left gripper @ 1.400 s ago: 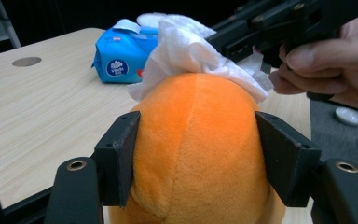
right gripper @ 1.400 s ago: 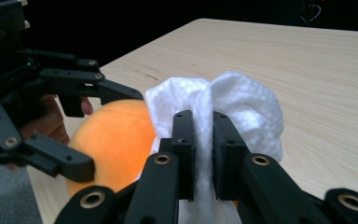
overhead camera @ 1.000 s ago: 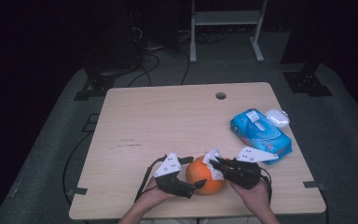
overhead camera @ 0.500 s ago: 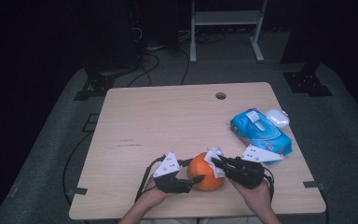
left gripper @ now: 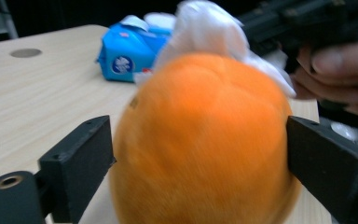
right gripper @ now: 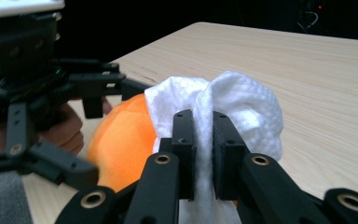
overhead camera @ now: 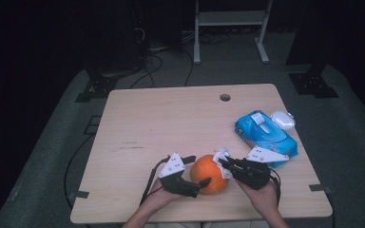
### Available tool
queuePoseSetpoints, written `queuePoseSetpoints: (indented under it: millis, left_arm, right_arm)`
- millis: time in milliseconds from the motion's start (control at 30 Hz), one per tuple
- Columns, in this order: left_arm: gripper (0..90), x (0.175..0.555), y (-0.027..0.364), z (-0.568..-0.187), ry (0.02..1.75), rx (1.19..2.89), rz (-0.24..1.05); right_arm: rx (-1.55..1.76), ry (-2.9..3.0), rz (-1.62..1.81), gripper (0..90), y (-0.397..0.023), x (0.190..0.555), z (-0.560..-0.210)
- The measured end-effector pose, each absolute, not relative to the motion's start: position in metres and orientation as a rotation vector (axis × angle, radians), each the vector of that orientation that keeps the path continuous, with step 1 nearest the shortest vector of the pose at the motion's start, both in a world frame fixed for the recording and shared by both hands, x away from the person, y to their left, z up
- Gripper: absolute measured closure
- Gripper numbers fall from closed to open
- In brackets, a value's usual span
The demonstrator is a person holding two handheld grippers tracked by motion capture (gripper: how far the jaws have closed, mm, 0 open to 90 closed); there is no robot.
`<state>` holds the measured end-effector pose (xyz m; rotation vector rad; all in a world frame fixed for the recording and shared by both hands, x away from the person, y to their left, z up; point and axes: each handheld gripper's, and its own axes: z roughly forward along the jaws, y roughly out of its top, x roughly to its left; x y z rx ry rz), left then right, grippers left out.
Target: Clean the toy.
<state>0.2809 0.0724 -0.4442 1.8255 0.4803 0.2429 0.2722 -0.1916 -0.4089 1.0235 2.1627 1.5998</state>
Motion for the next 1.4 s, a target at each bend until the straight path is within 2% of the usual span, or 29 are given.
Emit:
queuePoseSetpoints:
  millis: [33, 133, 167, 233, 433, 500, 633, 667, 867, 1000, 1133, 1200, 1367, 1400]
  left_arm:
    - [14.1, 0.279, 0.071, -0.445, 0.470, 1.832, 0.264]
    - [31.4, 0.273, 0.071, -0.438, 0.450, 1.865, 0.321]
    - [34.2, 0.272, 0.072, -0.436, 0.453, 1.864, 0.324]
    - [37.4, 0.270, 0.074, -0.431, 0.455, 1.864, 0.335]
    - [39.1, 0.267, 0.082, -0.419, 0.448, 1.842, 0.305]
    - [37.3, 0.268, 0.082, -0.422, 0.437, 1.862, 0.281]
    - [17.8, 0.275, 0.080, -0.429, 0.486, 1.852, 0.260]
    - [16.2, 0.276, 0.079, -0.430, 0.493, 1.849, 0.258]
    - [28.1, 0.269, 0.070, -0.436, 0.481, 1.850, 0.285]
    - [28.8, 0.262, 0.064, -0.436, 0.440, 1.879, 0.295]
    - [28.9, 0.265, 0.068, -0.435, 0.419, 1.872, 0.241]
    - [26.9, 0.267, 0.068, -0.436, 0.407, 1.865, 0.219]
    - [9.8, 0.272, 0.069, -0.439, 0.432, 1.871, 0.225]
    - [9.7, 0.273, 0.069, -0.440, 0.433, 1.865, 0.216]
  right_arm:
    - [1.037, 2.163, 1.605, 80.5, -0.193, 0.273, -0.409]
    - [1.029, 2.154, 1.602, 81.0, -0.191, 0.270, -0.407]
    - [1.015, 2.151, 1.607, 81.2, -0.188, 0.267, -0.404]
    - [0.969, 2.148, 1.645, 81.2, -0.185, 0.262, -0.399]
    - [0.884, 2.149, 1.665, 81.0, -0.177, 0.255, -0.388]
    - [0.923, 2.166, 1.624, 80.9, -0.180, 0.260, -0.395]
    - [0.982, 2.191, 1.626, 80.8, -0.182, 0.268, -0.409]
    - [0.972, 2.193, 1.613, 80.8, -0.181, 0.267, -0.407]
    - [0.859, 2.211, 1.622, 80.9, -0.164, 0.251, -0.395]
    - [0.781, 2.239, 1.557, 81.0, -0.152, 0.247, -0.394]
    - [0.823, 2.226, 1.570, 81.0, -0.163, 0.254, -0.397]
    - [0.832, 2.219, 1.569, 81.1, -0.167, 0.255, -0.398]
    - [0.821, 2.223, 1.541, 81.1, -0.165, 0.250, -0.397]
    - [0.818, 2.227, 1.548, 81.0, -0.163, 0.249, -0.396]
